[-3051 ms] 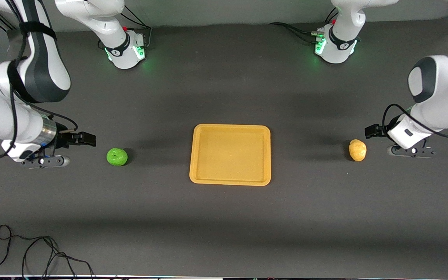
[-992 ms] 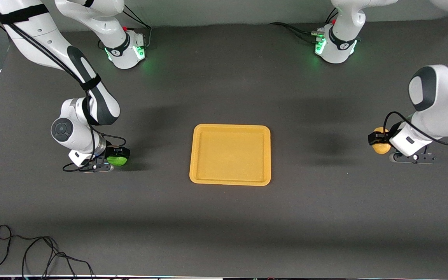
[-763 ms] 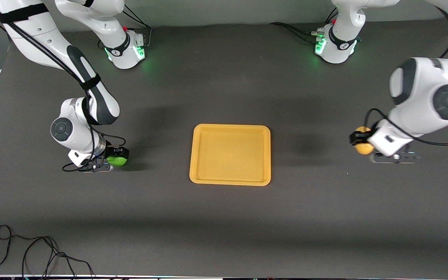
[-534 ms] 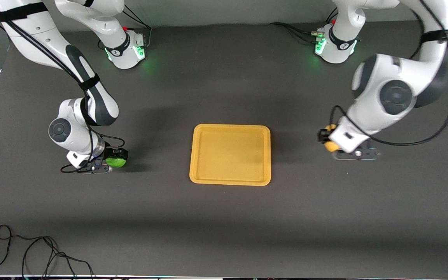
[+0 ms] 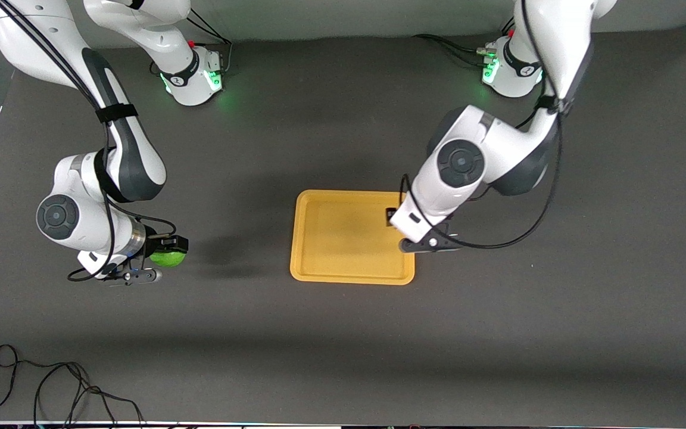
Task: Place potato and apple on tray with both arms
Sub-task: 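Carry the yellow potato onto the tray with the left gripper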
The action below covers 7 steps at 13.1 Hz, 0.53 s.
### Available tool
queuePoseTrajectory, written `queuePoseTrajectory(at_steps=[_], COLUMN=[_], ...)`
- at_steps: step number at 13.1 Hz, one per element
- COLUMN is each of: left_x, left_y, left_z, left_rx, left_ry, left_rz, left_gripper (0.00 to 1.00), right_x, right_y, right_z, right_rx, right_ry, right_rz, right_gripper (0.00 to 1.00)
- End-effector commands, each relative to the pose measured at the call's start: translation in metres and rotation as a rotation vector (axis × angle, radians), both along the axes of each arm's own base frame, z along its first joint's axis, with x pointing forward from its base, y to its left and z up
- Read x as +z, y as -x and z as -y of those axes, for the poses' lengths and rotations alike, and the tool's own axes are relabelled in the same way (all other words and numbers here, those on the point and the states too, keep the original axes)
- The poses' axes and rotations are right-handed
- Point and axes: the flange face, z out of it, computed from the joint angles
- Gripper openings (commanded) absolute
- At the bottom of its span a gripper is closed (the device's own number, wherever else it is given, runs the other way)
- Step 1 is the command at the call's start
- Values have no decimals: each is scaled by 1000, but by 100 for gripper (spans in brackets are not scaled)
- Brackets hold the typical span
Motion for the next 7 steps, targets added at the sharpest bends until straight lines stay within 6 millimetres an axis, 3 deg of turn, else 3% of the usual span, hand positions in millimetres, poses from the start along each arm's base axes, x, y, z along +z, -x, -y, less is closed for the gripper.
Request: queuePoseTrajectory(at_steps=[1, 4, 7], left_x=[-38, -94, -133], left_y=[9, 25, 34], left_z=[59, 89, 96], left_rx=[27, 47, 40], left_ry=[15, -47, -75], left_rz=[6, 71, 65], left_gripper=[33, 33, 33], right_x=[23, 43, 31], right_y=[-5, -4, 4], right_z=[-40, -102, -137], right_rx=[-41, -97, -129], right_ry=[28, 51, 67], right_rz=[-8, -18, -26], right_gripper=[55, 55, 55])
